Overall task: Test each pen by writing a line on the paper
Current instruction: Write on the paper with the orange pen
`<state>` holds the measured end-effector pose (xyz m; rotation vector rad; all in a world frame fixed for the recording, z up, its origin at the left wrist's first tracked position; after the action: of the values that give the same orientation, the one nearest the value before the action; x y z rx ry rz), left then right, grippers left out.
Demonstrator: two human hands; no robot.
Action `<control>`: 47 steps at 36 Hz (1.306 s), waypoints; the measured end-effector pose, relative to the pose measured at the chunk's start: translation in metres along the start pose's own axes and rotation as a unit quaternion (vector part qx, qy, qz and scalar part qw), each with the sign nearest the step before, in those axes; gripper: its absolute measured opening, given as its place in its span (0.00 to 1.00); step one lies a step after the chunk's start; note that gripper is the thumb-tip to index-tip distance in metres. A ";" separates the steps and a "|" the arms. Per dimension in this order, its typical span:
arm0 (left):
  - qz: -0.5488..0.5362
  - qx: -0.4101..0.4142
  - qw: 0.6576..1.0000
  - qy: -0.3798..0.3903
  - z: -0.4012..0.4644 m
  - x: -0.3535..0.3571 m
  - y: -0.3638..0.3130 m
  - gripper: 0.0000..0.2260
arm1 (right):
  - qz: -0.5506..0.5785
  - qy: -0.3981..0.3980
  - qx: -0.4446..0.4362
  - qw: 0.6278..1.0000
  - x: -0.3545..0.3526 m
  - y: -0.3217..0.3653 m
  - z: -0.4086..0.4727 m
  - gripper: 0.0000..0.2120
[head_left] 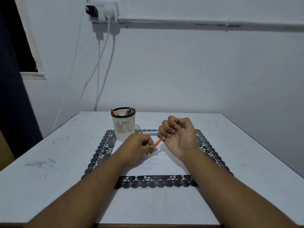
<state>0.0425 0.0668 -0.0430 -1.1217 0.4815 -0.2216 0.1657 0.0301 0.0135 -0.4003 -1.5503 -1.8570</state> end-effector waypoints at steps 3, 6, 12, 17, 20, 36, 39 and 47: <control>0.008 0.005 1.000 -0.001 0.000 0.000 0.000 0.07 | 0.002 0.001 0.001 1.000 0.000 0.000 0.000 0.13; -0.010 -0.001 1.000 0.006 0.000 0.002 0.002 0.07 | -0.002 0.001 0.002 1.000 -0.001 0.000 0.000 0.12; -0.029 -0.008 1.000 0.010 -0.001 0.004 0.001 0.06 | -0.009 0.004 -0.001 1.000 -0.002 0.001 0.000 0.13; -0.029 -0.010 0.999 0.010 -0.002 0.003 0.000 0.06 | -0.012 0.004 0.002 1.000 -0.002 0.000 0.000 0.13; -0.025 -0.010 1.000 0.010 -0.003 0.004 -0.002 0.06 | -0.008 0.002 0.001 1.000 -0.002 0.000 0.000 0.13; 0.123 0.075 0.988 0.050 0.004 -0.007 -0.021 0.08 | 0.128 -0.086 -0.021 0.988 -0.025 0.007 -0.003 0.13; 0.127 0.081 0.987 0.050 0.005 -0.007 -0.023 0.07 | 0.117 -0.085 -0.023 0.989 -0.025 0.009 -0.003 0.12; 0.127 0.084 0.987 0.047 0.003 -0.006 -0.026 0.05 | 0.111 -0.078 -0.021 0.991 -0.021 0.006 -0.004 0.13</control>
<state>0.0403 0.0604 -0.0166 -0.8774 0.6724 -0.0896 0.1860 0.0319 0.0040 -0.7218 -1.5011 -1.7213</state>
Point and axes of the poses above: each hand's wrist, its own z-axis towards the middle knuckle, its own x-axis out of the palm, y = z × x, the point moved 9 cm from there along z, towards the middle knuckle, and after that the axes turned 10 degrees about x, right-handed, at the moved point
